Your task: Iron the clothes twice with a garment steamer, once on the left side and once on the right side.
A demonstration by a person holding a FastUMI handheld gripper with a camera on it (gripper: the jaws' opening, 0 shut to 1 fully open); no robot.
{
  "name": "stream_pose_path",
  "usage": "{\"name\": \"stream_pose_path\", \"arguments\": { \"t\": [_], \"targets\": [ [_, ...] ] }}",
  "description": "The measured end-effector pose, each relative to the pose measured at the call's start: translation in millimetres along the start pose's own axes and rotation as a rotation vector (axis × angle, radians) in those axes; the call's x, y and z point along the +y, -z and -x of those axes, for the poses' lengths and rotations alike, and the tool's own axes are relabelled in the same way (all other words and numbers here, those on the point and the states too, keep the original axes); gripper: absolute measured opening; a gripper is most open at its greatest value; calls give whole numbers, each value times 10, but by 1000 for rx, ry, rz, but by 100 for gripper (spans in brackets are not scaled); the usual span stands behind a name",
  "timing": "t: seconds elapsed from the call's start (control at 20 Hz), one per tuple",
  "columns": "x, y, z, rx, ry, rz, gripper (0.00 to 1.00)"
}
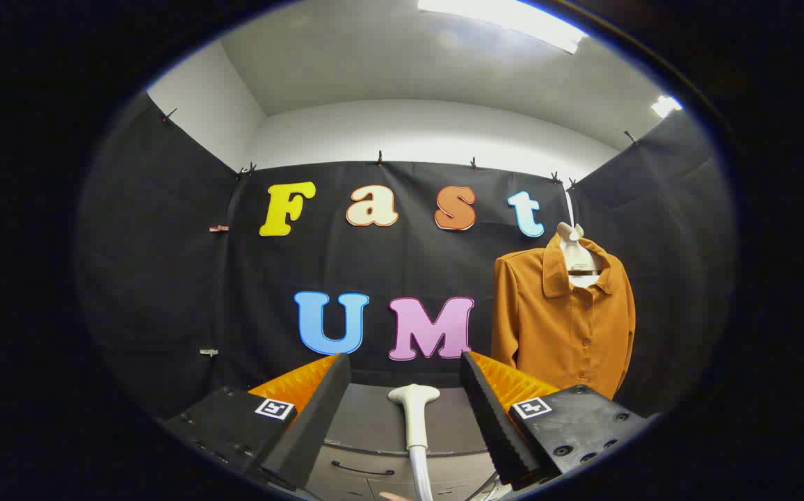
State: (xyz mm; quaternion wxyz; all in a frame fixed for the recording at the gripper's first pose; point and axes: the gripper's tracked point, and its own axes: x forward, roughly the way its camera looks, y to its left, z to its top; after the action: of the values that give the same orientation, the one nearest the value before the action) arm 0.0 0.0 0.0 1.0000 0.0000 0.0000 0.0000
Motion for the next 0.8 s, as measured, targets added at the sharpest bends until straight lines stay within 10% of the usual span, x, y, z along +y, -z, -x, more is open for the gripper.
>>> {"name": "stream_pose_path", "arguments": {
  "t": [0.8],
  "targets": [
    [-32,49,12,26,8,14,98]
  ]
}}
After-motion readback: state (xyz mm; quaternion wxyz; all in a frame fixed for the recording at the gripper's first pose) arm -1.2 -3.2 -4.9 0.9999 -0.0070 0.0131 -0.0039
